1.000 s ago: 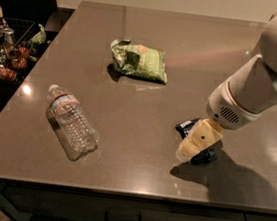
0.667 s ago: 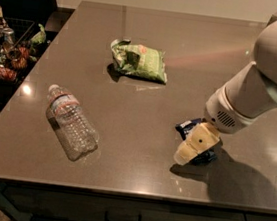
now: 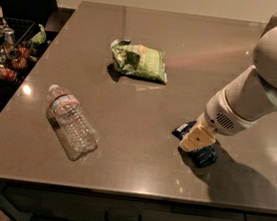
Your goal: Pick rxbar blueberry
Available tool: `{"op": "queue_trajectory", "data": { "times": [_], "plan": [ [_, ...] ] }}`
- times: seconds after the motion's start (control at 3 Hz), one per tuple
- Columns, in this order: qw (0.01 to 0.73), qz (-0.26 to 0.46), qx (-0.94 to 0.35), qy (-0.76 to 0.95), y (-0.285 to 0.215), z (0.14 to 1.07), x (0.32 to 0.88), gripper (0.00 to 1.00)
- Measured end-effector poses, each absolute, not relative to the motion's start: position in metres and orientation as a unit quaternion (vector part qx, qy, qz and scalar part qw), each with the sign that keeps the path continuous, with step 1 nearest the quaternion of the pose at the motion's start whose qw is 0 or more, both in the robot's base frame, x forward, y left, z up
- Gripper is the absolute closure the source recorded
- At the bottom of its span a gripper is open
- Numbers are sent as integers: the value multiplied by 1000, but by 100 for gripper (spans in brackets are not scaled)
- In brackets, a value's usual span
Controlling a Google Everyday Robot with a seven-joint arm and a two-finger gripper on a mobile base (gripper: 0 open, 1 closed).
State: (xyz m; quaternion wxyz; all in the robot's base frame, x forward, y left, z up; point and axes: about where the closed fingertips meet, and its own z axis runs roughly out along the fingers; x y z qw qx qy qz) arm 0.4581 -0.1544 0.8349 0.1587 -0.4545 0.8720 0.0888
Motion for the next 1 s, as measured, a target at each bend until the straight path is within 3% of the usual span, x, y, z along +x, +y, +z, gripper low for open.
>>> {"op": "queue_trajectory", "data": {
  "times": [0.33, 0.67, 1.0],
  "plan": [
    [159, 88, -449, 875, -156, 835, 457, 77],
    [159, 88, -449, 875, -156, 837, 457, 98],
    [165, 91, -449, 874, -157, 843, 458, 100]
  ]
}}
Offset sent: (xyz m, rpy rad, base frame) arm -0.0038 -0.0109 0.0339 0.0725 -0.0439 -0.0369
